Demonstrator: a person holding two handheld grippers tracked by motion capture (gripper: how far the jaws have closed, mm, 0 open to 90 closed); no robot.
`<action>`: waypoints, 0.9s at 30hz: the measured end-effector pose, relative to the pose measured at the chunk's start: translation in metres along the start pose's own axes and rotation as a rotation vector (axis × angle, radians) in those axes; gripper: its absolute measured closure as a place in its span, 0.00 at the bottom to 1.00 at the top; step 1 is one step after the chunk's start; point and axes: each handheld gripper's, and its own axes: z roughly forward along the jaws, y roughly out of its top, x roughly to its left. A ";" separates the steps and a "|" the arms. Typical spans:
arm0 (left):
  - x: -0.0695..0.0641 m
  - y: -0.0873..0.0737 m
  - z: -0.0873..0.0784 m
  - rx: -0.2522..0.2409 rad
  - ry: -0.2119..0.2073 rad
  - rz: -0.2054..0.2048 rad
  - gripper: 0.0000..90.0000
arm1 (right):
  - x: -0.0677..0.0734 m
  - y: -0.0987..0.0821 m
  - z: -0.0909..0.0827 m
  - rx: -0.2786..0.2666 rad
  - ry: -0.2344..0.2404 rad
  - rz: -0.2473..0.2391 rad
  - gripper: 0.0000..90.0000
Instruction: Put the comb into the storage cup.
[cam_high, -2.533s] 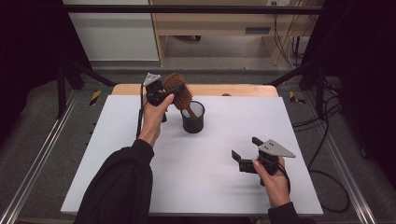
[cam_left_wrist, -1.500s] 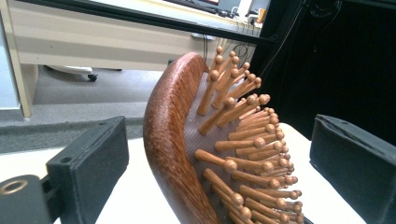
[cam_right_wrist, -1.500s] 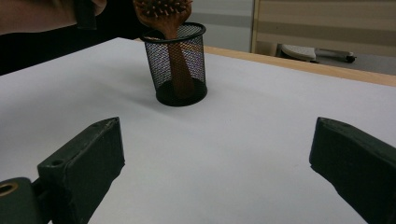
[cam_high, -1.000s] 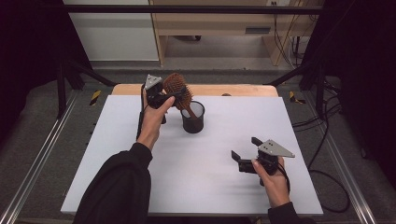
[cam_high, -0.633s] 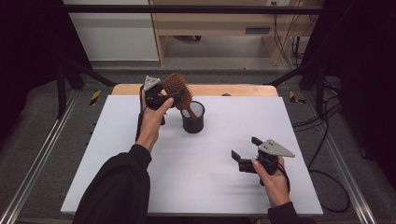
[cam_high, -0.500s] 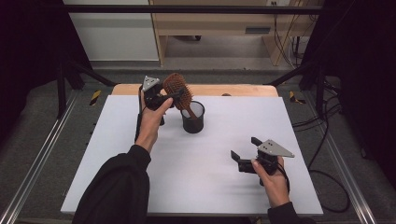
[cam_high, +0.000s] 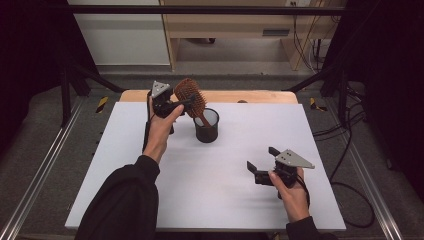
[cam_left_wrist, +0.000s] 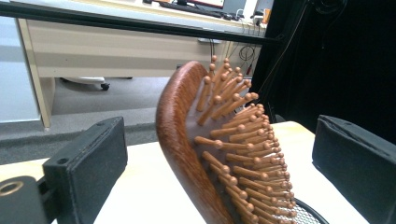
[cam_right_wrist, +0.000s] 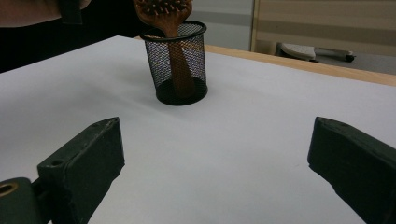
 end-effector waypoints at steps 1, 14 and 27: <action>0.000 0.000 -0.001 -0.001 0.003 0.003 0.04 | 0.000 0.000 0.000 -0.001 -0.002 0.000 0.04; -0.002 -0.001 -0.008 -0.002 0.006 0.024 0.04 | 0.001 0.000 0.001 0.003 0.000 -0.002 0.05; -0.003 -0.002 -0.010 -0.001 0.008 0.036 0.04 | 0.001 0.000 0.001 0.000 0.003 0.000 0.05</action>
